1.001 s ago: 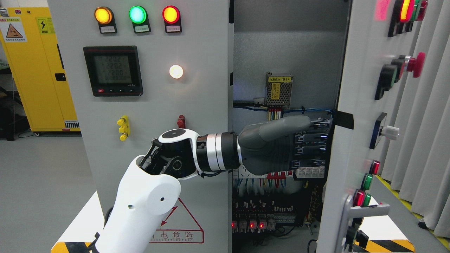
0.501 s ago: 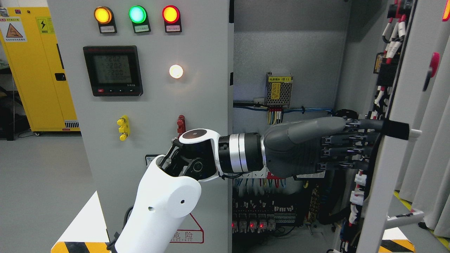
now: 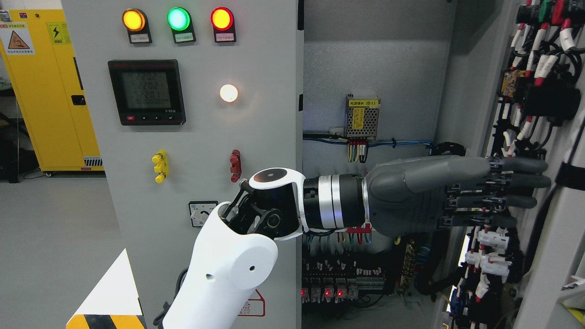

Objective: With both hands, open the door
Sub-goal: 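Sweep the left hand outward, swinging the push-button door wide open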

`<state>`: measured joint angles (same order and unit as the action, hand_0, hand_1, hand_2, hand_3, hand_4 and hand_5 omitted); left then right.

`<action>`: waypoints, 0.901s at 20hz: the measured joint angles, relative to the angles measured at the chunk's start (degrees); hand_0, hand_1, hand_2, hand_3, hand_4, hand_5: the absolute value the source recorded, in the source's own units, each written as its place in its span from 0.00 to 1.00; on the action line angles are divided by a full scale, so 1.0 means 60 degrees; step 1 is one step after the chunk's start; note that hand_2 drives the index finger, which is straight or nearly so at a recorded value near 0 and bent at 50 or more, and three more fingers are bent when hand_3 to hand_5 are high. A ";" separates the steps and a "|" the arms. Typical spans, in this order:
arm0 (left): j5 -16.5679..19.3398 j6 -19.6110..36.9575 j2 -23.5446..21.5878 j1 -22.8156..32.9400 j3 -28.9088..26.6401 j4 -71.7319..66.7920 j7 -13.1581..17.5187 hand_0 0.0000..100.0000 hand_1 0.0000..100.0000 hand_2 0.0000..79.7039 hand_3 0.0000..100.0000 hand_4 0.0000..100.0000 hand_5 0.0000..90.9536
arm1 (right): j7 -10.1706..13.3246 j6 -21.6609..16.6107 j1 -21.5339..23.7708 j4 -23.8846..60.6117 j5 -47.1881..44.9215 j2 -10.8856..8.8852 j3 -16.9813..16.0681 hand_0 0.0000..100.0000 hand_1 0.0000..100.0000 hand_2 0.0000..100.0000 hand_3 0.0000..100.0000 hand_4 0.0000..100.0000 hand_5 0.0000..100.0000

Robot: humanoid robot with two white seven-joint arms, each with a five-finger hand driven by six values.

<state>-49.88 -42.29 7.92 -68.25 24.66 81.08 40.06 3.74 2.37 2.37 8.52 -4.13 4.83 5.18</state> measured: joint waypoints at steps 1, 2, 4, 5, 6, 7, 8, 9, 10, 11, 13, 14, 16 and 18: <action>-0.0005 -0.0008 0.0023 0.0000 0.0029 0.0055 -0.0090 0.12 0.56 0.00 0.00 0.00 0.00 | 0.0000 0.0000 0.0000 0.0000 0.0000 0.0000 0.0000 0.00 0.50 0.04 0.00 0.00 0.00; -0.0012 -0.0009 0.0043 0.0002 0.0066 0.0104 -0.0158 0.12 0.56 0.00 0.00 0.00 0.00 | 0.0000 0.0000 0.0000 0.0001 0.0000 0.0000 0.0000 0.00 0.50 0.04 0.00 0.00 0.00; -0.0026 -0.0010 0.0079 0.0007 0.0157 0.0190 -0.0230 0.12 0.56 0.00 0.00 0.00 0.00 | 0.0000 0.0000 0.0000 0.0003 0.0000 0.0000 0.0000 0.00 0.50 0.04 0.00 0.00 0.00; -0.0030 -0.0022 0.0094 0.0007 0.0208 0.0226 -0.0270 0.12 0.56 0.00 0.00 0.00 0.00 | 0.0000 0.0000 0.0000 0.0003 0.0000 0.0000 0.0000 0.00 0.50 0.04 0.00 0.00 0.00; -0.0033 -0.0034 0.0109 0.0007 0.0264 0.0260 -0.0305 0.12 0.56 0.00 0.00 0.00 0.00 | 0.0000 0.0000 0.0000 0.0005 0.0000 0.0000 0.0000 0.00 0.50 0.04 0.00 0.00 0.00; -0.0038 -0.0039 0.0124 0.0007 0.0330 0.0296 -0.0334 0.12 0.56 0.00 0.00 0.00 0.00 | 0.0000 0.0000 0.0000 0.0006 0.0000 0.0000 0.0000 0.00 0.50 0.04 0.00 0.00 0.00; -0.0042 -0.0040 0.0135 0.0006 0.0388 0.0324 -0.0395 0.12 0.56 0.00 0.00 0.00 0.00 | 0.0000 0.0000 0.0000 0.0006 0.0000 0.0000 0.0000 0.00 0.50 0.04 0.00 0.00 0.00; -0.0050 -0.0018 0.0148 0.0004 0.0452 0.0351 -0.0473 0.12 0.56 0.00 0.00 0.00 0.00 | 0.0000 0.0000 0.0000 0.0007 0.0000 -0.0002 0.0000 0.00 0.50 0.04 0.00 0.00 0.00; -0.0072 0.0040 0.0159 -0.0001 0.0518 0.0370 -0.0557 0.12 0.56 0.00 0.00 0.00 0.00 | 0.0000 0.0000 0.0000 0.0008 0.0000 -0.0002 0.0000 0.00 0.50 0.04 0.00 0.00 0.00; -0.0110 0.0067 0.0168 -0.0010 0.0591 0.0389 -0.0646 0.12 0.56 0.00 0.00 0.00 0.00 | 0.0000 0.0000 0.0000 0.0009 0.0000 -0.0002 0.0000 0.00 0.50 0.04 0.00 0.00 0.00; -0.0186 0.0090 0.0186 -0.0035 0.0723 0.0409 -0.0792 0.12 0.56 0.00 0.00 0.00 0.00 | 0.0000 0.0000 0.0000 0.0010 0.0000 -0.0004 0.0000 0.00 0.50 0.04 0.00 0.00 0.00; -0.0221 0.0109 0.0197 -0.0056 0.0797 0.0413 -0.0853 0.12 0.56 0.00 0.00 0.00 0.00 | 0.0000 0.0000 0.0000 0.0010 0.0000 -0.0005 0.0000 0.00 0.50 0.04 0.00 0.00 0.00; -0.0312 0.0217 0.0215 -0.0127 0.0939 0.0406 -0.0939 0.12 0.56 0.00 0.00 0.00 0.00 | 0.0000 0.0000 0.0000 0.0010 0.0000 -0.0006 0.0000 0.00 0.50 0.04 0.00 0.00 0.00; -0.0472 0.0381 0.0230 -0.0261 0.1091 0.0344 -0.1035 0.12 0.56 0.00 0.00 0.00 0.00 | 0.0000 0.0000 0.0000 0.0011 0.0000 -0.0008 0.0000 0.00 0.50 0.04 0.00 0.00 0.00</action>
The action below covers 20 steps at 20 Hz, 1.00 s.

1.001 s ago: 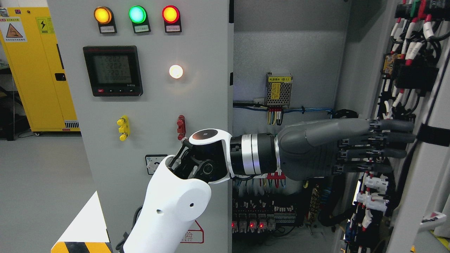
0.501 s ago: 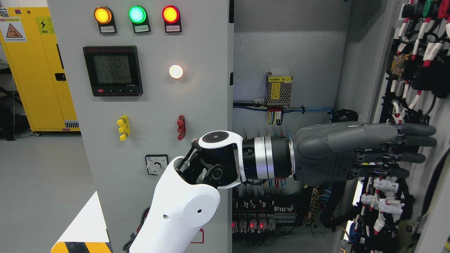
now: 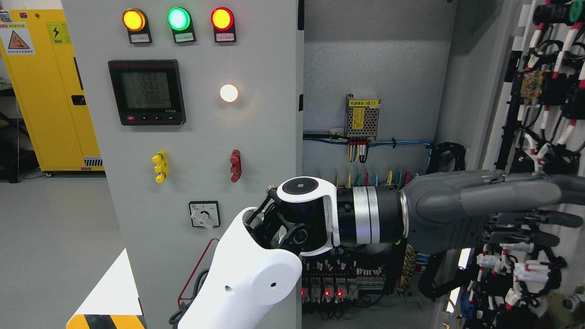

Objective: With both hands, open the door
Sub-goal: 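Sweep the left hand outward, swinging the push-button door wide open, then withdraw the left hand down and out of the cabinet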

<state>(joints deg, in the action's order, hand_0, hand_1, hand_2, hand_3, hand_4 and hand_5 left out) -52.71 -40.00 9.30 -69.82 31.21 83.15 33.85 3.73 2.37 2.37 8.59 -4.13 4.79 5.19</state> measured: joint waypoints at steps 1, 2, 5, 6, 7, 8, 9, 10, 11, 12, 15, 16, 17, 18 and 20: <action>-0.0092 0.0109 0.0008 -0.0096 0.0080 -0.0051 -0.0025 0.12 0.56 0.00 0.00 0.00 0.00 | 0.0000 0.0000 0.0000 0.0001 0.0000 0.0000 0.0000 0.00 0.50 0.04 0.00 0.00 0.00; -0.0196 0.0189 0.0015 -0.0199 0.0161 -0.0114 -0.0044 0.12 0.56 0.00 0.00 0.00 0.00 | 0.0000 0.0000 0.0000 0.0001 0.0000 0.0000 0.0000 0.00 0.50 0.04 0.00 0.00 0.00; -0.0421 0.0446 0.0043 -0.0439 0.0381 -0.0295 -0.0070 0.12 0.56 0.00 0.00 0.00 0.00 | 0.0001 -0.0001 0.0000 0.0001 0.0000 -0.0002 0.0000 0.00 0.50 0.04 0.00 0.00 0.00; -0.0485 0.0465 0.0051 -0.0526 0.0466 -0.0358 -0.0103 0.12 0.56 0.00 0.00 0.00 0.00 | 0.0001 -0.0001 0.0000 0.0002 0.0000 -0.0002 0.0000 0.00 0.50 0.04 0.00 0.00 0.00; -0.0536 0.0492 0.0063 -0.0607 0.0546 -0.0415 -0.0143 0.12 0.56 0.00 0.00 0.00 0.00 | 0.0001 -0.0001 0.0000 0.0002 0.0000 -0.0002 0.0000 0.00 0.50 0.04 0.00 0.00 0.00; -0.0600 0.0526 0.0071 -0.0677 0.0622 -0.0466 -0.0187 0.12 0.56 0.00 0.00 0.00 0.00 | 0.0001 0.0000 0.0000 0.0003 0.0000 -0.0003 0.0000 0.00 0.50 0.04 0.00 0.00 0.00; -0.0667 0.0546 0.0082 -0.0748 0.0700 -0.0515 -0.0228 0.12 0.56 0.00 0.00 0.00 0.00 | 0.0001 -0.0001 0.0000 0.0002 0.0000 -0.0003 0.0000 0.00 0.50 0.04 0.00 0.00 0.00; -0.0731 0.0558 0.0089 -0.0809 0.0775 -0.0562 -0.0304 0.12 0.56 0.00 0.00 0.00 0.00 | 0.0001 -0.0001 0.0000 0.0003 0.0000 -0.0003 0.0000 0.00 0.50 0.04 0.00 0.00 0.00; -0.0782 0.0573 0.0098 -0.0862 0.0846 -0.0602 -0.0349 0.12 0.56 0.00 0.00 0.00 0.00 | 0.0001 -0.0001 0.0000 0.0003 0.0000 -0.0003 0.0000 0.00 0.50 0.04 0.00 0.00 0.00; -0.0826 0.0582 0.0106 -0.0904 0.0916 -0.0640 -0.0380 0.12 0.56 0.00 0.00 0.00 0.00 | 0.0001 -0.0001 0.0000 0.0003 0.0000 -0.0004 0.0000 0.00 0.50 0.04 0.00 0.00 0.00; -0.0917 0.0701 0.0126 -0.0995 0.1110 -0.0736 -0.0463 0.12 0.56 0.00 0.00 0.00 0.00 | 0.0001 -0.0001 0.0000 0.0005 0.0000 -0.0004 0.0000 0.00 0.50 0.04 0.00 0.00 0.00; -0.0935 0.0748 0.0133 -0.1020 0.1178 -0.0767 -0.0468 0.12 0.56 0.00 0.00 0.00 0.00 | 0.0001 -0.0001 0.0000 0.0004 0.0000 -0.0004 0.0000 0.00 0.50 0.04 0.00 0.00 0.00; -0.0952 0.0771 0.0136 -0.1040 0.1230 -0.0786 -0.0471 0.12 0.56 0.00 0.00 0.00 0.00 | 0.0001 0.0000 0.0000 0.0004 0.0000 -0.0004 0.0000 0.00 0.50 0.04 0.00 0.00 0.00; -0.0964 0.0805 0.0139 -0.1052 0.1273 -0.0804 -0.0473 0.12 0.56 0.00 0.00 0.00 0.00 | 0.0001 -0.0001 0.0000 0.0004 0.0000 -0.0005 0.0000 0.00 0.50 0.04 0.00 0.00 0.00; -0.0987 0.0823 0.0141 -0.1068 0.1329 -0.0822 -0.0480 0.12 0.56 0.00 0.00 0.00 0.00 | 0.0001 -0.0001 0.0000 0.0005 0.0000 -0.0005 0.0000 0.00 0.50 0.04 0.00 0.00 0.00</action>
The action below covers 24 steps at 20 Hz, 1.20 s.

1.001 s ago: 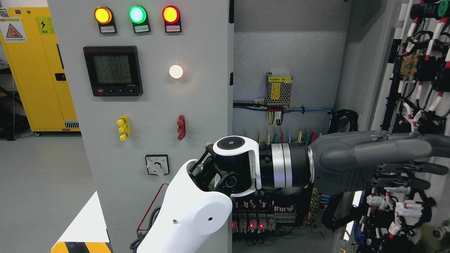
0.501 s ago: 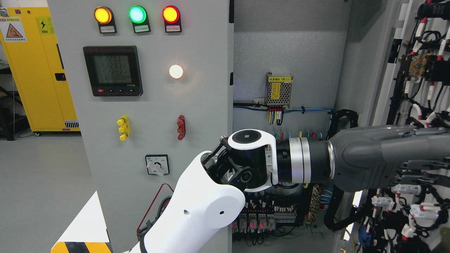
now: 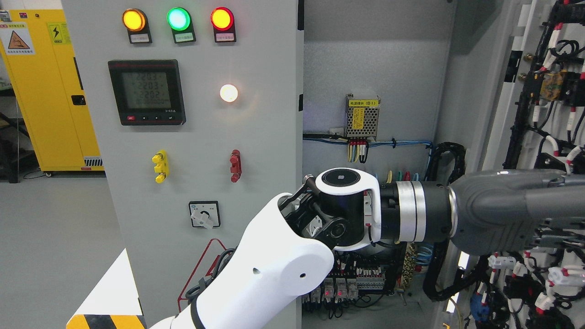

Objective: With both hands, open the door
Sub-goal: 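Withdraw the left hand down and out of the cabinet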

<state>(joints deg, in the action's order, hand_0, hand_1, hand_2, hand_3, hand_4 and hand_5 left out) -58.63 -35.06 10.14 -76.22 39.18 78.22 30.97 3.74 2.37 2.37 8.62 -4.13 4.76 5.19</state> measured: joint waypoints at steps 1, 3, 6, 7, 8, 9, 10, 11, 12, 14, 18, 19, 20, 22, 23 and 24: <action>-0.0008 0.0006 0.0000 -0.0001 -0.0004 -0.0001 -0.0002 0.12 0.56 0.00 0.00 0.00 0.00 | 0.0000 0.0000 0.0000 0.0001 0.0000 0.0000 0.0000 0.00 0.50 0.04 0.00 0.00 0.00; -0.0010 0.0031 0.0000 0.0003 -0.0076 0.0020 -0.0002 0.12 0.56 0.00 0.00 0.00 0.00 | 0.0000 0.0000 0.0000 0.0002 0.0000 0.0000 0.0000 0.00 0.50 0.04 0.00 0.00 0.00; 0.0049 -0.0229 -0.0010 0.0146 -0.0301 0.0166 -0.0004 0.12 0.56 0.00 0.00 0.00 0.00 | 0.0000 0.0000 -0.0004 0.0004 0.0000 0.0001 0.0000 0.00 0.50 0.04 0.00 0.00 0.00; 0.0099 -0.0386 -0.0022 0.0241 -0.0394 0.0243 -0.0006 0.12 0.56 0.00 0.00 0.00 0.00 | 0.0000 0.0000 -0.0006 0.0005 0.0000 0.0002 0.0000 0.00 0.50 0.04 0.00 0.00 0.00; 0.0191 -0.0546 -0.0042 0.0372 -0.0496 0.0331 -0.0006 0.12 0.56 0.00 0.00 0.00 0.00 | 0.0000 0.0000 -0.0006 0.0005 0.0000 0.0002 0.0000 0.00 0.50 0.04 0.00 0.00 0.00; 0.0306 -0.0662 -0.0078 0.0537 -0.0607 0.0436 -0.0006 0.12 0.56 0.00 0.00 0.00 0.00 | 0.0000 0.0000 -0.0007 0.0006 0.0000 0.0002 0.0000 0.00 0.50 0.04 0.00 0.00 0.00; 0.0449 -0.0723 -0.0122 0.0718 -0.0698 0.0531 -0.0006 0.12 0.56 0.00 0.00 0.00 0.00 | 0.0000 0.0000 -0.0008 0.0007 0.0000 0.0001 0.0000 0.00 0.50 0.04 0.00 0.00 0.00; 0.0606 -0.0779 -0.0172 0.0922 -0.0797 0.0632 -0.0006 0.12 0.56 0.00 0.00 0.00 0.00 | 0.0000 0.0000 -0.0009 0.0007 0.0000 0.0002 0.0000 0.00 0.50 0.04 0.00 0.00 0.00; 0.0780 -0.0803 -0.0220 0.1130 -0.0890 0.0726 -0.0006 0.12 0.56 0.00 0.00 0.00 0.00 | 0.0000 0.0000 -0.0010 0.0008 0.0000 0.0002 0.0000 0.00 0.50 0.04 0.00 0.00 0.00; 0.1220 -0.0814 -0.0330 0.1672 -0.1089 0.0947 -0.0009 0.12 0.56 0.00 0.00 0.00 0.00 | 0.0000 0.0000 -0.0011 0.0009 0.0000 0.0001 0.0000 0.00 0.50 0.04 0.00 0.00 0.00; 0.2355 -0.0832 -0.0515 0.2997 -0.1499 0.1393 -0.0020 0.12 0.56 0.00 0.00 0.00 0.00 | 0.0000 0.0000 -0.0013 0.0011 0.0000 0.0002 0.0000 0.00 0.50 0.04 0.00 0.00 0.00; 0.2587 -0.0833 -0.0568 0.3330 -0.1588 0.1489 -0.0020 0.12 0.56 0.00 0.00 0.00 0.00 | 0.0000 0.0000 -0.0013 0.0011 0.0000 0.0001 0.0000 0.00 0.50 0.04 0.00 0.00 0.00; 0.2784 -0.0834 -0.0650 0.3667 -0.1677 0.1579 -0.0021 0.12 0.56 0.00 0.00 0.00 0.00 | 0.0000 0.0000 -0.0013 0.0010 0.0000 0.0001 0.0000 0.00 0.50 0.04 0.00 0.00 0.00; 0.3106 -0.0864 -0.0823 0.4366 -0.1840 0.1758 -0.0026 0.12 0.56 0.00 0.00 0.00 0.00 | 0.0000 0.0000 -0.0013 0.0008 0.0000 0.0001 0.0000 0.00 0.50 0.04 0.00 0.00 0.00; 0.3241 -0.0882 -0.0894 0.4693 -0.1899 0.1834 -0.0032 0.12 0.56 0.00 0.00 0.00 0.00 | 0.0000 0.0000 -0.0013 0.0007 0.0000 0.0001 0.0000 0.00 0.50 0.04 0.00 0.00 0.00; 0.3374 -0.0856 -0.0993 0.5100 -0.1965 0.1923 -0.0032 0.12 0.56 0.00 0.00 0.00 0.00 | 0.0000 0.0000 -0.0013 0.0006 0.0000 0.0001 0.0000 0.00 0.50 0.04 0.00 0.00 0.00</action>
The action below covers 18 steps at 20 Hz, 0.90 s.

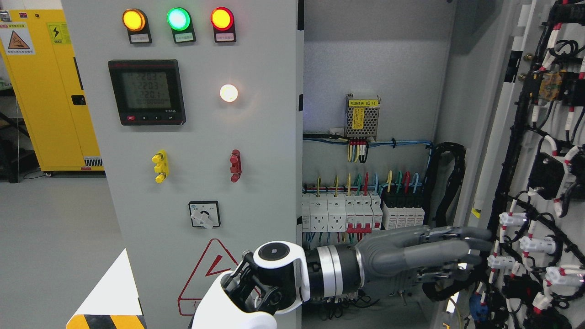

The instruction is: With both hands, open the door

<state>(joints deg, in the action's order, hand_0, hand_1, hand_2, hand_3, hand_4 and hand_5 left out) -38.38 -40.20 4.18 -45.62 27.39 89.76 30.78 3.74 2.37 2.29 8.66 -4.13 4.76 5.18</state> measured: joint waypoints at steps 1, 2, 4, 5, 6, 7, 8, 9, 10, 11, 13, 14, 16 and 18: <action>0.0119 0.0056 -0.0115 0.0396 -0.0060 0.0063 -0.0005 0.12 0.56 0.00 0.00 0.00 0.00 | 0.0000 0.0000 0.0000 0.0000 0.0000 0.0000 0.0000 0.00 0.50 0.04 0.00 0.00 0.00; 0.0231 0.0196 -0.0246 0.0814 -0.0115 0.0132 -0.0005 0.12 0.56 0.00 0.00 0.00 0.00 | 0.0000 0.0000 0.0000 -0.0001 0.0000 0.0000 0.0000 0.00 0.50 0.04 0.00 0.00 0.00; 0.0406 0.0646 -0.0534 0.1685 -0.0206 0.0244 -0.0007 0.12 0.56 0.00 0.00 0.00 0.00 | 0.0000 0.0000 0.0000 -0.0003 0.0000 0.0000 0.0000 0.00 0.50 0.04 0.00 0.00 0.00; 0.0479 0.0939 -0.0702 0.2154 -0.0246 0.0285 -0.0011 0.12 0.56 0.00 0.00 0.00 0.00 | 0.0000 0.0000 0.0002 -0.0004 0.0000 0.0000 0.0000 0.00 0.50 0.04 0.00 0.00 0.00; 0.0538 0.1200 -0.0871 0.2579 -0.0280 0.0320 -0.0017 0.12 0.56 0.00 0.00 0.00 0.00 | 0.0000 0.0000 0.0002 -0.0005 0.0000 0.0001 0.0000 0.00 0.50 0.04 0.00 0.00 0.00; 0.0582 0.1425 -0.1047 0.3064 -0.0317 0.0354 -0.0017 0.12 0.56 0.00 0.00 0.00 0.00 | 0.0000 0.0000 0.0004 -0.0006 0.0000 0.0001 0.0000 0.00 0.50 0.04 0.00 0.00 0.00; 0.0617 0.1675 -0.1206 0.3520 -0.0344 0.0374 -0.0023 0.12 0.56 0.00 0.00 0.00 0.00 | 0.0000 0.0000 0.0005 -0.0008 0.0000 0.0001 0.0000 0.00 0.50 0.04 0.00 0.00 0.00; 0.0655 0.1923 -0.1351 0.3951 -0.0371 0.0385 -0.0027 0.12 0.56 0.00 0.00 0.00 0.00 | 0.0000 0.0000 0.0005 -0.0009 0.0000 0.0001 0.0000 0.00 0.50 0.04 0.00 0.00 0.00; 0.0707 0.2197 -0.1525 0.4459 -0.0402 0.0369 -0.0039 0.12 0.56 0.00 0.00 0.00 0.00 | 0.0000 0.0000 0.0007 -0.0010 0.0000 0.0003 0.0000 0.00 0.50 0.04 0.00 0.00 0.00; 0.0806 0.2496 -0.1661 0.4891 -0.0423 0.0310 -0.0042 0.12 0.56 0.00 0.00 0.00 0.00 | 0.0000 0.0000 0.0007 -0.0011 0.0000 0.0002 0.0000 0.00 0.50 0.04 0.00 0.00 0.00; 0.1195 0.3309 -0.1913 0.5695 -0.0483 0.0060 -0.0050 0.12 0.56 0.00 0.00 0.00 0.00 | 0.0005 0.0000 0.0009 -0.0014 0.0000 0.0003 0.0000 0.00 0.50 0.04 0.00 0.00 0.00; 0.1404 0.3765 -0.2021 0.5995 -0.0530 -0.0110 -0.0050 0.12 0.56 0.00 0.00 0.00 0.00 | 0.0011 0.0000 0.0010 -0.0014 0.0000 0.0005 0.0000 0.00 0.50 0.04 0.00 0.00 0.00; 0.1818 0.4644 -0.2203 0.6603 -0.0651 -0.0545 -0.0017 0.12 0.56 0.00 0.00 0.00 0.00 | 0.0026 0.0000 0.0010 -0.0016 0.0000 0.0005 0.0000 0.00 0.50 0.04 0.00 0.00 0.00; 0.2091 0.5201 -0.2348 0.7118 -0.0757 -0.1047 0.0004 0.12 0.56 0.00 0.00 0.00 0.00 | 0.0035 0.0000 0.0011 -0.0016 0.0000 0.0007 0.0000 0.00 0.50 0.04 0.00 0.00 0.00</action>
<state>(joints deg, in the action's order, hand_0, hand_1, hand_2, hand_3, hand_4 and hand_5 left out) -25.84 -8.99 -9.90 -2.91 22.85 83.48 30.80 3.95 2.37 2.36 8.56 -4.13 4.81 5.19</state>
